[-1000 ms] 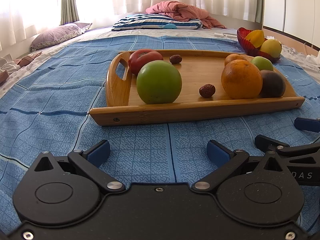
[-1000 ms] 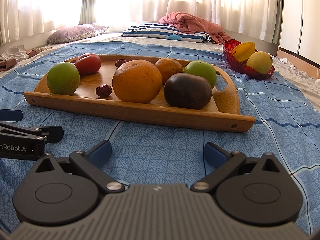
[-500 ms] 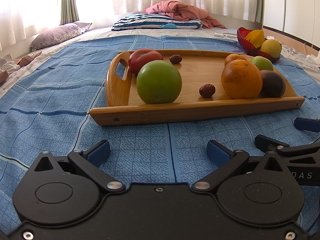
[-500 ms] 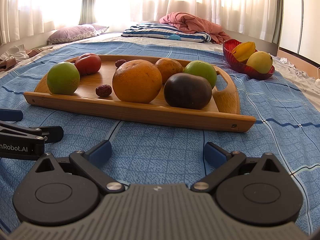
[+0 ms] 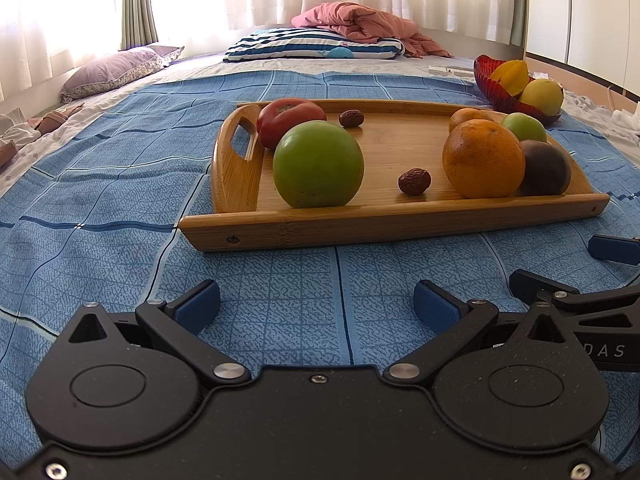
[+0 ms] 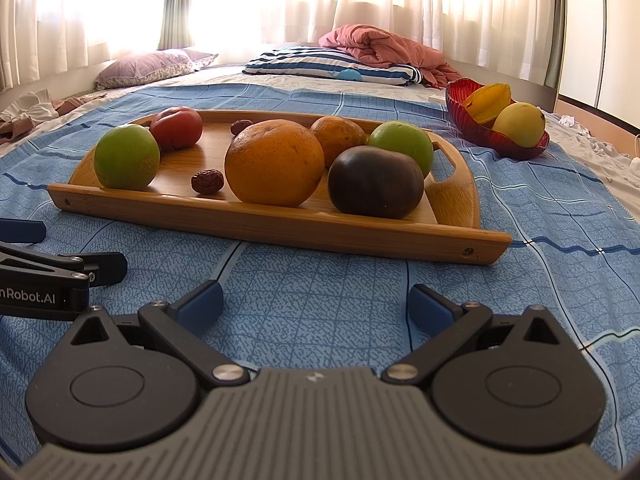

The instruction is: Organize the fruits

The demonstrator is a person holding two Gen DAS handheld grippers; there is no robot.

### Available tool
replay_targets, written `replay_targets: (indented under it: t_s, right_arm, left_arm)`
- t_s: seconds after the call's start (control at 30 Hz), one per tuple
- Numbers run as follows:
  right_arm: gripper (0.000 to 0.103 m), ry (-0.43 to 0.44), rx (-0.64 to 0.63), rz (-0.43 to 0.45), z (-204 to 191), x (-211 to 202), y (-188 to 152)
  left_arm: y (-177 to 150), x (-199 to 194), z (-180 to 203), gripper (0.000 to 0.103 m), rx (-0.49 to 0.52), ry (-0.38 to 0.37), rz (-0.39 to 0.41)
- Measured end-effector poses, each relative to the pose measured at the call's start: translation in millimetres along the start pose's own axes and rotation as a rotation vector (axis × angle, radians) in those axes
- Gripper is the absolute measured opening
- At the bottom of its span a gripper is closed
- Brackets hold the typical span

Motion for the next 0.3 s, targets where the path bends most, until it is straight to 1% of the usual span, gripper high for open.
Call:
replay_targets:
  t_s: [0.3]
  right_arm:
    - [0.103, 0.0, 0.0, 0.0, 0.1, 0.0, 0.1]
  left_arm:
    - [0.0, -0.9, 0.0, 0.103, 0.0, -0.004, 0.006]
Point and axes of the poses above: each gripper's, at about its wrist camera, not at the fingertips, and x roughly the way its jaws point, z to its right, y to its top, the point moved 4 cm from there along x, roughly the way its jaws point, and after that the axes turned 3 degrees about y, right-handed, at the moved point
